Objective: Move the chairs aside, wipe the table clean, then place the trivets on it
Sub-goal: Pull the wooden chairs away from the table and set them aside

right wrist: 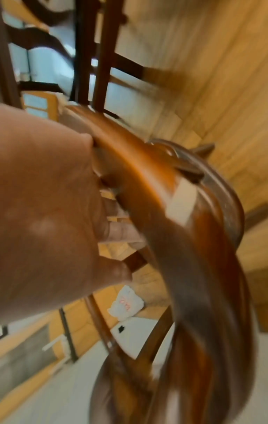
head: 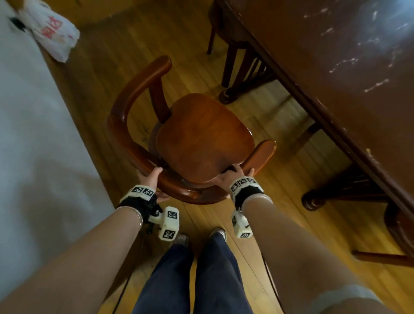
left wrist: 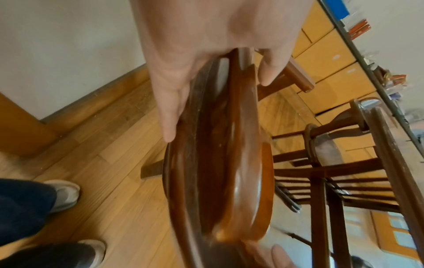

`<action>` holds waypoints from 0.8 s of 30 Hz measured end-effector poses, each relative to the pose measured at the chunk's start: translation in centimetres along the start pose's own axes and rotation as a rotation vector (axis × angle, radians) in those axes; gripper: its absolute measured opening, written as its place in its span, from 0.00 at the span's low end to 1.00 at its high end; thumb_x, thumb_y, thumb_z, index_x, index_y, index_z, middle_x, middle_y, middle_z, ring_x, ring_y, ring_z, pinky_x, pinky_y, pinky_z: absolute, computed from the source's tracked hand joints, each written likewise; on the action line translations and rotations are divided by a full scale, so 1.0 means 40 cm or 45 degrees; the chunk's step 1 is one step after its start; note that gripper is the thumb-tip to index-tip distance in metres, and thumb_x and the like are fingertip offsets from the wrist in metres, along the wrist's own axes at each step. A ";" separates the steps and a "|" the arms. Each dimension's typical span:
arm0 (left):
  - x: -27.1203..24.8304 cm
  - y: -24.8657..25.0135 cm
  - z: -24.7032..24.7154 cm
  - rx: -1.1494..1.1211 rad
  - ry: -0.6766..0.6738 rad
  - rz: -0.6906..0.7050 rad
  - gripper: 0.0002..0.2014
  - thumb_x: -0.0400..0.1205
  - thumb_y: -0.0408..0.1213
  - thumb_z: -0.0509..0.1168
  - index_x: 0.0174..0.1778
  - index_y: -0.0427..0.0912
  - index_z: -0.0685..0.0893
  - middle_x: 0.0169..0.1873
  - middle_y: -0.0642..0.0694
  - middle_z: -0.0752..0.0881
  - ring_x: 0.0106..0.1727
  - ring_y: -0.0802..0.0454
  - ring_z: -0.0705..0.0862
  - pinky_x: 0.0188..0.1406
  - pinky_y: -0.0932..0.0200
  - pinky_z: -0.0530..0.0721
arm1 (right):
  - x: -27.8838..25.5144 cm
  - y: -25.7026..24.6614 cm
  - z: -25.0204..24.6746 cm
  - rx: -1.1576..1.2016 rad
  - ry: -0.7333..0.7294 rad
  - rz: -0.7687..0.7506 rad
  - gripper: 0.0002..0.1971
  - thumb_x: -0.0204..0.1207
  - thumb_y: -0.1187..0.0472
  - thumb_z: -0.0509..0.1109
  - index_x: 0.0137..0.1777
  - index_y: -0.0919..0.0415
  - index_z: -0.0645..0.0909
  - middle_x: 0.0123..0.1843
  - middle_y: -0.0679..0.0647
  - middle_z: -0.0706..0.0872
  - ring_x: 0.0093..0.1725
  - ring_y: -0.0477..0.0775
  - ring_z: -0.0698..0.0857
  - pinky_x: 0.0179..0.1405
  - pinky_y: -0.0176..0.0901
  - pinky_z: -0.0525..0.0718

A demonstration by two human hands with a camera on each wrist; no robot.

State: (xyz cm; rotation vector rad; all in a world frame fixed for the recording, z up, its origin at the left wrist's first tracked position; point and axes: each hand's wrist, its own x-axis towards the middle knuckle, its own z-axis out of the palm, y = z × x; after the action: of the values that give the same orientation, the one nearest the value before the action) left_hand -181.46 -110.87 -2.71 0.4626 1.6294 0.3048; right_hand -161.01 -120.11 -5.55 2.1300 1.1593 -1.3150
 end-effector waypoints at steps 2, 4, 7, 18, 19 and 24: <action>0.022 0.036 -0.024 0.049 0.042 0.078 0.41 0.80 0.41 0.66 0.81 0.64 0.46 0.73 0.34 0.71 0.58 0.31 0.80 0.50 0.35 0.83 | 0.006 -0.048 0.022 0.037 -0.050 0.017 0.30 0.80 0.30 0.46 0.77 0.39 0.70 0.84 0.42 0.60 0.85 0.55 0.47 0.69 0.81 0.28; 0.043 0.060 -0.047 0.114 0.025 0.106 0.42 0.80 0.42 0.66 0.81 0.66 0.44 0.74 0.36 0.70 0.62 0.30 0.80 0.48 0.35 0.84 | 0.011 -0.072 0.049 0.088 -0.017 0.033 0.30 0.79 0.30 0.48 0.76 0.40 0.72 0.83 0.43 0.63 0.84 0.52 0.51 0.69 0.80 0.25; 0.074 0.080 -0.077 0.147 -0.046 0.112 0.42 0.81 0.41 0.66 0.80 0.67 0.43 0.75 0.38 0.68 0.66 0.29 0.76 0.53 0.29 0.81 | 0.010 -0.094 0.086 0.135 0.089 0.001 0.28 0.79 0.29 0.51 0.71 0.38 0.77 0.76 0.44 0.74 0.82 0.53 0.57 0.70 0.78 0.26; 0.131 0.136 -0.070 0.197 -0.053 0.046 0.25 0.82 0.35 0.65 0.71 0.51 0.63 0.63 0.36 0.72 0.69 0.27 0.71 0.59 0.22 0.75 | 0.015 -0.091 0.133 0.136 0.292 -0.057 0.33 0.71 0.27 0.63 0.71 0.44 0.77 0.73 0.44 0.74 0.81 0.55 0.56 0.70 0.79 0.27; 0.134 0.126 -0.064 0.201 -0.053 0.022 0.23 0.81 0.34 0.64 0.70 0.48 0.64 0.63 0.35 0.72 0.69 0.27 0.71 0.59 0.22 0.75 | 0.011 -0.079 0.135 0.125 0.296 -0.057 0.33 0.72 0.28 0.62 0.72 0.44 0.76 0.74 0.44 0.74 0.82 0.55 0.56 0.71 0.79 0.28; 0.096 0.054 -0.036 0.231 -0.101 -0.011 0.18 0.80 0.33 0.64 0.64 0.46 0.68 0.61 0.35 0.75 0.56 0.29 0.76 0.56 0.25 0.79 | -0.023 -0.005 0.174 0.117 0.301 -0.018 0.33 0.73 0.28 0.62 0.74 0.45 0.74 0.77 0.45 0.72 0.83 0.55 0.55 0.72 0.79 0.29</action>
State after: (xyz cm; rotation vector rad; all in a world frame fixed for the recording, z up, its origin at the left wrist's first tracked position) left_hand -182.87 -107.08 -4.95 0.5979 1.5879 0.1304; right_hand -165.23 -125.10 -8.15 2.4004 1.2265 -1.1667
